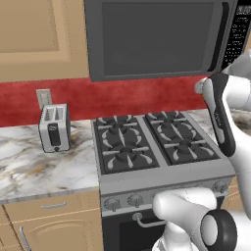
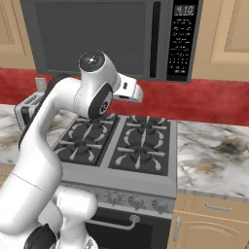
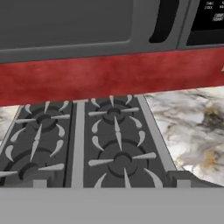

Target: Retrieve the reheated potato from the microwave, then place the potato, cheese, and condiment on the cutting board.

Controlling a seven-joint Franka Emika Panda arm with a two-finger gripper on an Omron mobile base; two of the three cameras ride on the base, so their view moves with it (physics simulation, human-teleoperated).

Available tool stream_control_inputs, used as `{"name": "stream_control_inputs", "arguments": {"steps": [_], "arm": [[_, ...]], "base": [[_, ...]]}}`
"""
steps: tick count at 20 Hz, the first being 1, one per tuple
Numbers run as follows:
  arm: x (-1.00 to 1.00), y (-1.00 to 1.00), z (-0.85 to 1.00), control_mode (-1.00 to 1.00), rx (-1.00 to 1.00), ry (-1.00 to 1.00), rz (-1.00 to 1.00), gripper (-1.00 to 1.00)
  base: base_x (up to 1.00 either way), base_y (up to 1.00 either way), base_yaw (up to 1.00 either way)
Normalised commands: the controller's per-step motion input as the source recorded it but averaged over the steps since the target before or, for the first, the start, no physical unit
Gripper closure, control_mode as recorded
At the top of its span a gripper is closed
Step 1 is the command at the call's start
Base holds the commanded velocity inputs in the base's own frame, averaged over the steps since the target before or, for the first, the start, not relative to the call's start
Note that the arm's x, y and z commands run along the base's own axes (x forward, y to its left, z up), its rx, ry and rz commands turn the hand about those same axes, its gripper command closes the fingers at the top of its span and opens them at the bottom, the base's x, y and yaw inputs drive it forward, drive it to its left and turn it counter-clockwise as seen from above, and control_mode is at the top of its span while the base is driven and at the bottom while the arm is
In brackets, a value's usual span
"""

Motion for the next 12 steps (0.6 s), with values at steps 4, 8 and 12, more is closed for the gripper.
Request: {"name": "stream_control_inputs", "arguments": {"steps": [4,8,12], "arm": [[0.01,-0.51,0.3,-1.0,0.0,-0.01,-0.03,-1.0],[0.11,-0.41,0.24,-1.0,0.0,-0.02,0.0,-1.0],[0.22,-0.29,0.21,-1.0,0.02,-0.07,0.0,-1.0]], "base": [[0.0,0.0,0.0],[0.0,0.0,0.0],[0.0,0.0,0.0]]}}
